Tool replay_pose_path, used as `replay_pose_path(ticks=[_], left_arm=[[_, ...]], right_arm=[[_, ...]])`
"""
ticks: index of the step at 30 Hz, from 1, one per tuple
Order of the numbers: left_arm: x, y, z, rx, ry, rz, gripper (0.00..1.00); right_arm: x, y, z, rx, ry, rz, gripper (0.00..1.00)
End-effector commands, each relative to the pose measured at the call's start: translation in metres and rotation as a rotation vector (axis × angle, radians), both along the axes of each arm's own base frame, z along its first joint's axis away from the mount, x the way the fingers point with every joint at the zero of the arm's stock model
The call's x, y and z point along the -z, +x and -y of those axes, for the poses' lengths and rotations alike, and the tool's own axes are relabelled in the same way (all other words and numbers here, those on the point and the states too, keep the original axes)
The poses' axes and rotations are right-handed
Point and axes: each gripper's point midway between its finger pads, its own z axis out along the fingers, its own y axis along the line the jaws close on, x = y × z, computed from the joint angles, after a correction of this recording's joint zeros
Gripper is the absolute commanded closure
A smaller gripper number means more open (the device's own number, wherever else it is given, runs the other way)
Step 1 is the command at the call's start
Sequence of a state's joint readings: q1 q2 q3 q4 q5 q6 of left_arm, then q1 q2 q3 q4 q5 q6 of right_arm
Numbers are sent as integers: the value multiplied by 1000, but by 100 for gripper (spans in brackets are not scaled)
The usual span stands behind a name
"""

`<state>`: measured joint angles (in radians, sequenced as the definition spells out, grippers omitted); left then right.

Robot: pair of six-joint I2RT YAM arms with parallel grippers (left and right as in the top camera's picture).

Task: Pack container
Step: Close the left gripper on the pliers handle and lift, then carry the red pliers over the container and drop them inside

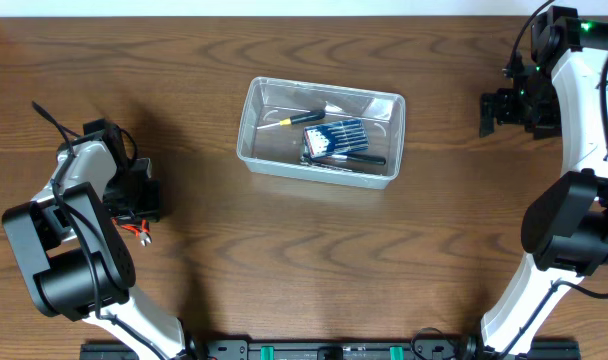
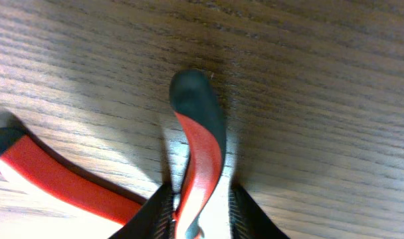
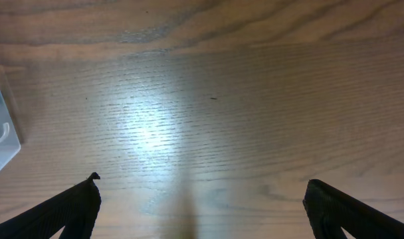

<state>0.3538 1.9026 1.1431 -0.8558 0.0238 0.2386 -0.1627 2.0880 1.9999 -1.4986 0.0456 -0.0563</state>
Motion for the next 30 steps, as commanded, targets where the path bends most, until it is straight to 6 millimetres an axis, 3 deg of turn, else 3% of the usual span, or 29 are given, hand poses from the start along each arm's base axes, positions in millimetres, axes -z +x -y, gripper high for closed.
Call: replay_pose_path(ticks=[1,8,13,23,30], left_arm=[[11,-12,0,-4,-9,-47,77],[11,-12,0,-5,-9,-47,81],[11,-12,0,-5,-8,-46,94],[10,-13,-5,-43,27,-54,94],[-21,15,-8,-156,68,21,94]], right_arm=[[1,-2,5,-3,-9,-7,1],[1,-2,5,-3,-9,-8,1],[1,-2,5,-3,-9,-9,1],[1,-2,5,-3,-9,-10,1],[1,-2,5,-3,-9,-10,1]])
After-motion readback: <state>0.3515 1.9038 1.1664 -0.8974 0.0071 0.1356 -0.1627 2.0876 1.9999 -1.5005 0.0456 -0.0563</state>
